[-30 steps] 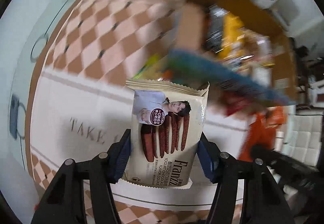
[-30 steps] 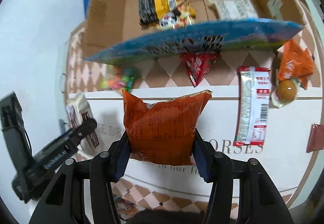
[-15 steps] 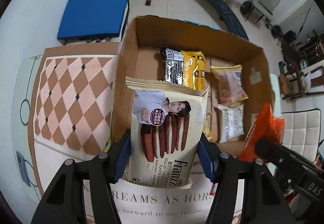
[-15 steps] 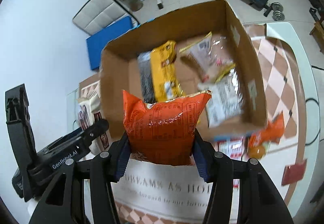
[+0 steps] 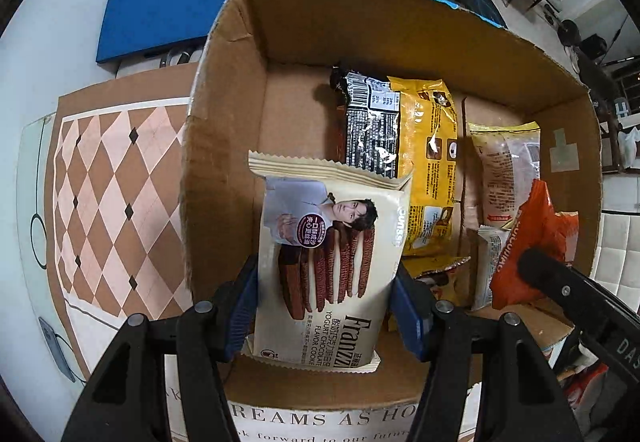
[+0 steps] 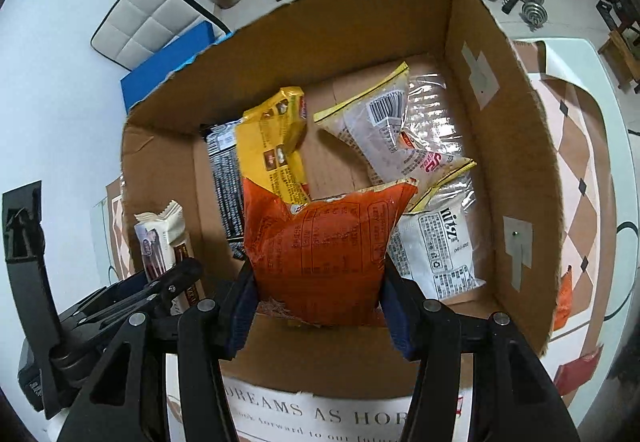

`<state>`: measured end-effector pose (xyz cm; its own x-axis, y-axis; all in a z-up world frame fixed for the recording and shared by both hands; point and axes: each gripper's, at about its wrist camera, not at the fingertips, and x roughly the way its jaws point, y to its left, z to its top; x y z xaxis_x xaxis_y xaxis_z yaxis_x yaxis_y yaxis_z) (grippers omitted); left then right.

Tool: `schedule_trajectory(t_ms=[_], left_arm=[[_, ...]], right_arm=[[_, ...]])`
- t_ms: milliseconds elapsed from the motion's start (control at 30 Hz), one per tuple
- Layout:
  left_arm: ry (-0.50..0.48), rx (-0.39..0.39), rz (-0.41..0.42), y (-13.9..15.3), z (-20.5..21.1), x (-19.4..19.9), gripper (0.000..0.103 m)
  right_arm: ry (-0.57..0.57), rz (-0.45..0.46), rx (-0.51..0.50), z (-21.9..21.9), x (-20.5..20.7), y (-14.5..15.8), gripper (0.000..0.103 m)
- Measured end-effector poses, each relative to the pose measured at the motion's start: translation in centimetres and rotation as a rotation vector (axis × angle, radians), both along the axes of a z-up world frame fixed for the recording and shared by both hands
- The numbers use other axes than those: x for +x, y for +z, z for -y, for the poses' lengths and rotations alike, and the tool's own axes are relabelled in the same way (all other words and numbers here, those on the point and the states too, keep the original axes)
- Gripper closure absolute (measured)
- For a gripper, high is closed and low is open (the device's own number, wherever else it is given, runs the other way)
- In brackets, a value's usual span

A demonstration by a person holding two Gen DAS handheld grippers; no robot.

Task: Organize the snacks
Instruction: 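Carry both packs into the box and open both grippers, then lift both grippers out of the box toward the remaining snacks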

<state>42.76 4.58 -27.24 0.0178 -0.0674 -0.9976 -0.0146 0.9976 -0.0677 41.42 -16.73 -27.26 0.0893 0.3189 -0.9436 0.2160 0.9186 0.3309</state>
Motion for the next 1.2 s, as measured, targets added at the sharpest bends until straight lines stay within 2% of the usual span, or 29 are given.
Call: schedule_trajectory(t_ms=[133, 233, 267, 300, 333, 367, 400, 600, 800, 1200], left_arm=[[-0.002, 0.026, -0.001, -0.2, 0.3, 0.2, 0.043], [0.019, -0.015, -0.024, -0.7, 0.1, 0.4, 0.043], [0.032, -0.031, -0.041, -0.9, 0.0, 0.4, 0.043], [0.036, -0.039, -0.051, -1.1, -0.1, 0.4, 0.041], [0.031, -0.04, -0.052, -1.3, 0.0, 0.5, 0.029], [0.029, -0.035, -0.049, -1.3, 0.0, 0.5, 0.022], [0.029, -0.034, -0.041, -1.2, 0.1, 0.5, 0.014], [0.026, -0.04, -0.015, -0.2, 0.4, 0.4, 0.009], [0.019, -0.039, 0.027, 1.7, 0.8, -0.1, 0.009], [0.015, -0.009, 0.222, 8.1, 1.5, -5.2, 0.009]], right_arm=[[-0.003, -0.011, 0.003, 0.1, 0.5, -1.1, 0.045], [0.003, -0.035, 0.026, -0.1, 0.9, -2.0, 0.042], [0.008, -0.051, 0.021, -0.1, 1.0, -2.3, 0.035], [0.023, -0.06, 0.006, -0.3, 1.2, -2.5, 0.021], [0.043, -0.061, -0.021, -0.5, 1.3, -2.6, 0.014], [0.06, -0.055, -0.048, -0.8, 1.3, -2.6, 0.012], [0.071, -0.054, -0.063, -0.9, 1.3, -2.6, 0.012], [0.111, -0.042, -0.128, -0.8, 1.2, -2.0, 0.012], [0.128, -0.017, -0.164, -0.3, 0.4, -0.6, 0.012], [0.155, 0.089, -0.208, 0.2, -4.4, 4.3, 0.011]])
